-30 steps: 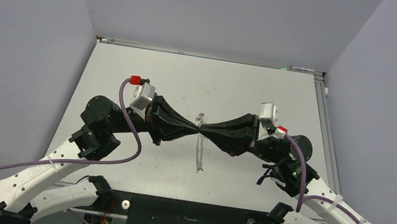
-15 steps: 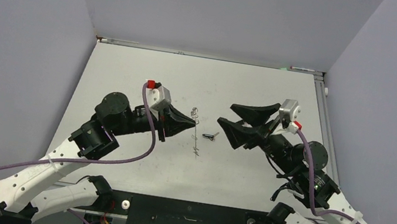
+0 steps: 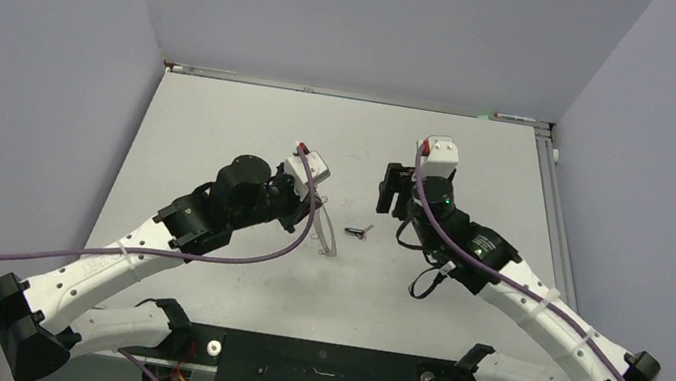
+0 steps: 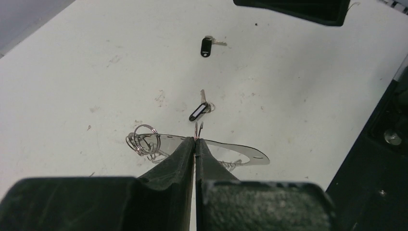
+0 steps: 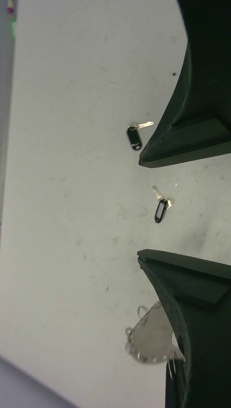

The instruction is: Put the keys on the keyring

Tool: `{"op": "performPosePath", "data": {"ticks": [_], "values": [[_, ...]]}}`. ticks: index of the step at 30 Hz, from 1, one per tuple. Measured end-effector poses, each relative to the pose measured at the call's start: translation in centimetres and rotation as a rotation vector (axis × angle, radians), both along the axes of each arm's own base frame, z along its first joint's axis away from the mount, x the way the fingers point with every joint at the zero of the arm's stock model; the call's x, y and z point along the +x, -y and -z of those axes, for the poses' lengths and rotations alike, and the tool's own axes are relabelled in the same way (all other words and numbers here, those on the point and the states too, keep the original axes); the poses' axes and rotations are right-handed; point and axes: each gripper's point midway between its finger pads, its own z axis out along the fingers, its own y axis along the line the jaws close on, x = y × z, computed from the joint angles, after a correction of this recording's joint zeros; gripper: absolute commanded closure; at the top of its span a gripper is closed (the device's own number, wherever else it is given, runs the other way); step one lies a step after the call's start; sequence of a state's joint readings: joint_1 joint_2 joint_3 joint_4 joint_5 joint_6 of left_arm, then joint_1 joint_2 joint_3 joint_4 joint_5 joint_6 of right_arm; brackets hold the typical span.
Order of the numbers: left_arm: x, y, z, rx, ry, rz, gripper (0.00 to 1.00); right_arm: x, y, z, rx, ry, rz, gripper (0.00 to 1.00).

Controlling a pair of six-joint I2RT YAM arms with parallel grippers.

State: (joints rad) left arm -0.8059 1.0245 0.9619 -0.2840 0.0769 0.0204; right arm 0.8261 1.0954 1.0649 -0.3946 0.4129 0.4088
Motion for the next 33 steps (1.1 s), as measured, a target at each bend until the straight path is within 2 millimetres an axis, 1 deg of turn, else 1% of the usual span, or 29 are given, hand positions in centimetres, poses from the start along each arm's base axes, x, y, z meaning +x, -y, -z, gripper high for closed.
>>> {"op": "performPosePath", "data": {"ticks": [2,3,5,9,13,16,18,21,22,24,27,30,33], "values": [[0.2,-0.3,0.6,0.019,-0.005,-0.021,1.00,0.3,0.6,2.5,-0.030,-0.075,0.046,0.35],[0.3,-0.5,0.7,0.022,-0.004,-0.029,1.00,0.4,0.9,3.5,-0.033,-0.105,0.068,0.35],[0.5,-0.7,0.7,0.028,0.005,-0.048,1.00,0.5,1.2,4.8,-0.028,-0.148,0.104,0.35],[0.7,-1.4,0.8,0.051,0.032,-0.090,1.00,1.2,1.5,7.3,-0.011,-0.229,0.167,0.43],[0.5,-2.0,0.6,0.054,0.054,-0.116,1.00,1.7,0.8,10.5,-0.022,-0.325,0.133,0.46],[0.2,-2.4,0.2,0.045,0.072,-0.125,1.00,1.6,1.0,12.8,-0.013,-0.394,0.086,0.47],[0.0,-2.5,0.0,0.040,0.081,-0.126,1.00,1.7,1.3,13.9,-0.009,-0.430,0.061,0.48],[-0.2,-2.4,-0.2,0.038,0.086,-0.123,1.00,2.1,1.5,14.8,-0.001,-0.463,0.035,0.49],[-0.2,-2.3,-0.1,0.040,0.085,-0.122,1.00,2.2,1.4,15.1,0.007,-0.470,0.021,0.50],[-0.4,-2.2,-0.1,0.041,0.086,-0.118,1.00,2.1,1.0,15.7,0.016,-0.492,-0.027,0.54],[-0.4,-2.1,-0.1,0.042,0.086,-0.117,1.00,1.5,-0.6,16.9,0.028,-0.533,-0.135,0.56],[-0.4,-2.1,0.0,0.043,0.087,-0.118,1.00,0.5,-1.9,19.2,0.035,-0.593,-0.228,0.58],[-0.5,-2.1,0.0,0.043,0.087,-0.116,1.00,-0.5,-2.4,21.0,0.039,-0.641,-0.269,0.58]]}}
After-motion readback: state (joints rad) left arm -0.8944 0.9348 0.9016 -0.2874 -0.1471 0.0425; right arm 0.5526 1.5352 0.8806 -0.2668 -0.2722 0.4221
